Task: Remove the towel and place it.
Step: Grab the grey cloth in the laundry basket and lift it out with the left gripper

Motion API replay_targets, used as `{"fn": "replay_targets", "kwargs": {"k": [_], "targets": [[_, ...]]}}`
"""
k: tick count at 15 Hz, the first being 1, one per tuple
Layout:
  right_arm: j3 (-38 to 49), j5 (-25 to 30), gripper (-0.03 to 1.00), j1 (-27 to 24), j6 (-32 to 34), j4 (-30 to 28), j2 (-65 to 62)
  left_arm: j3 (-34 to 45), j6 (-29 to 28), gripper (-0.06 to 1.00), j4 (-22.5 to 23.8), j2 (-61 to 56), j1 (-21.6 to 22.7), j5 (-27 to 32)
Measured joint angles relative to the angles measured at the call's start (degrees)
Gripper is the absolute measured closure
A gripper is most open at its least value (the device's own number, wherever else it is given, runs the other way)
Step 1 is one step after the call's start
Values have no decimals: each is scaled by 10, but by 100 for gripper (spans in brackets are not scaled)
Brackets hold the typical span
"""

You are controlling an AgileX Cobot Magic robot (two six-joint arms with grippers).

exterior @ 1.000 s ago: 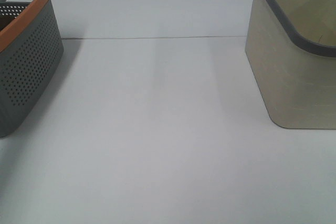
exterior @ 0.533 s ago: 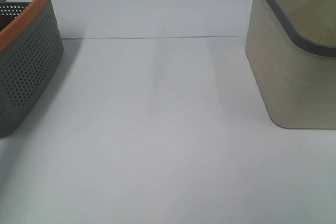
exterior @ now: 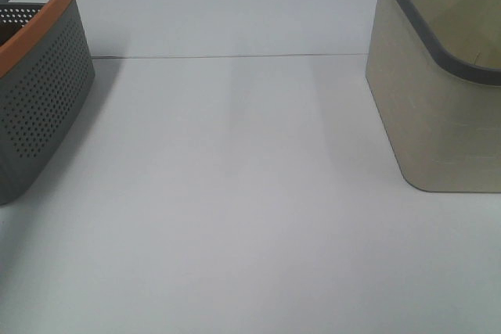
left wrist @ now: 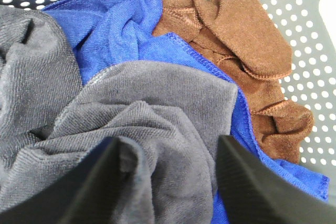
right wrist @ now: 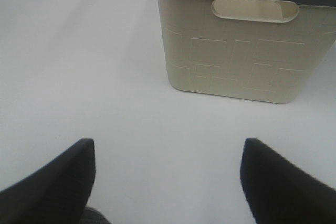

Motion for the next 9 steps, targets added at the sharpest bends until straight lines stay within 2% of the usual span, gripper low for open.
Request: {"fn": "replay_targets", "kwargs": {"k": [2, 5, 8, 9], "targets": [[0, 0, 21, 0, 0, 0, 0, 0, -1, 53, -1, 0, 0, 0], [0, 0, 21, 0, 0, 0, 0, 0, -2, 59, -1, 0, 0, 0], [0, 0, 21, 0, 0, 0, 0, 0, -2, 92, -1, 0, 0, 0], [0, 0, 21, 0, 0, 0, 0, 0, -2, 94, -2, 0, 0, 0]]}}
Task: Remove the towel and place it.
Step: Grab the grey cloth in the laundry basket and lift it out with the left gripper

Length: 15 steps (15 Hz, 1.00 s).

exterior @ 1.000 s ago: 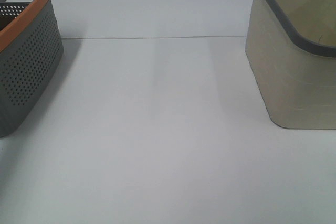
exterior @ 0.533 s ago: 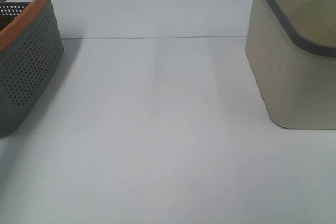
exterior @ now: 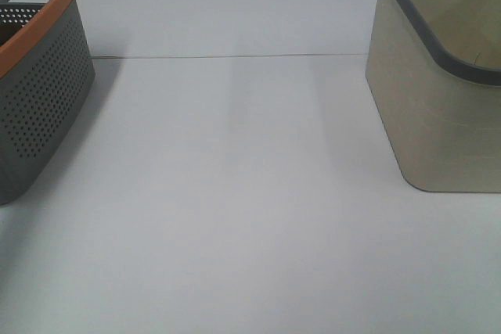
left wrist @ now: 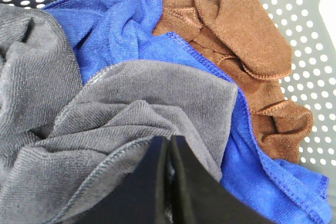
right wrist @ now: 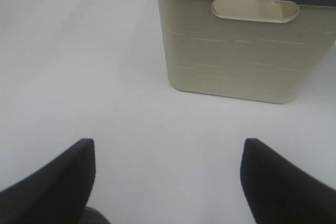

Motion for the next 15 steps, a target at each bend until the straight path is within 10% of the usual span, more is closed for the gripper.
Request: {"fn": "replay_targets", "kwargs": {"k": [8, 15], "targets": [[0, 0, 21, 0, 0, 0, 0, 0, 81, 94, 0, -68, 0, -25], [0, 0, 21, 0, 0, 0, 0, 0, 229, 94, 0, -212, 0, -189]]}}
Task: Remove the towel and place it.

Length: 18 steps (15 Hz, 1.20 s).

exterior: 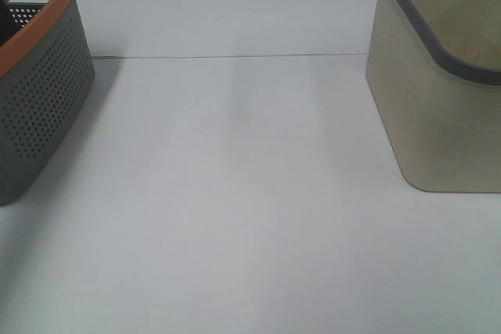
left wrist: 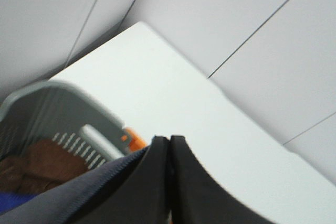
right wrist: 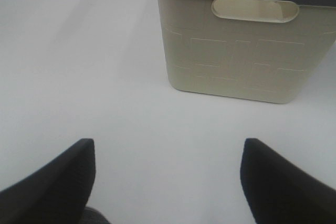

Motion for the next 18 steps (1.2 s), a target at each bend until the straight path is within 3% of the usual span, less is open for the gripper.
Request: {"fn": "replay_targets", "kwargs": {"k": [2, 7, 14, 18], "targets": [[0, 0, 21, 0, 0, 0, 0, 0, 23, 94, 0, -39, 0, -53], [0, 0, 21, 0, 3, 0, 0, -2, 28, 94, 1, -95, -11, -118], [-1, -2, 21, 0, -5, 0, 46, -151, 30, 94, 36, -104, -117, -136], [-18, -62, 21, 0, -82, 92, 126, -176, 30, 94, 38, -79, -168, -147]]}}
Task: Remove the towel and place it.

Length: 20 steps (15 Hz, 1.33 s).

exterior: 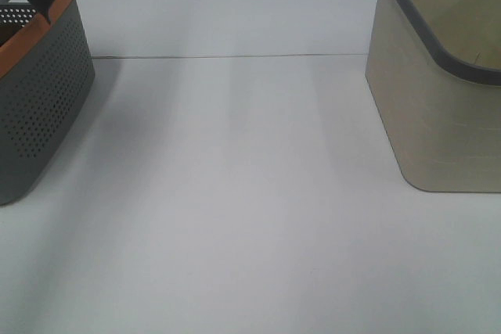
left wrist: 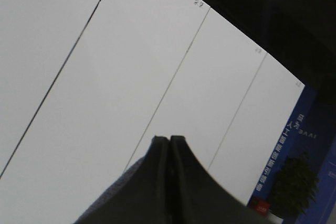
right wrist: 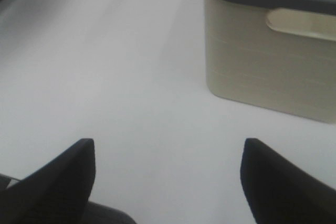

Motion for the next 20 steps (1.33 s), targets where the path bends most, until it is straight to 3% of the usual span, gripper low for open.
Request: {"fn": "replay_targets", "kwargs": {"k": [3, 7, 8, 9, 13, 15, 16, 20], "targets": [[-7, -75, 21, 0, -97, 110, 76, 0, 0, 94, 1, 37, -44, -15], [-22, -132, 21, 0, -221, 225, 181, 0, 0, 94, 10, 68, -102, -18], [-30, -144, 21, 0, -262, 261, 215, 0, 0, 94, 17, 74, -119, -18], [-50, -155, 21, 0, -357, 337, 278, 0, 0, 94, 42, 78, -153, -17], [-80, -159, 21, 0, -532, 512, 390, 0, 5, 94, 83, 78, -198, 12], [-95, -158, 21, 0, -663, 642, 460, 29, 66, 94, 84, 72, -230, 26], [-97, -155, 21, 0, -682, 661, 474, 40, 79, 94, 83, 68, -234, 26], [-100, -92, 32, 0, -860, 804, 572, 112, 105, 94, 66, 59, -245, 17]]}}
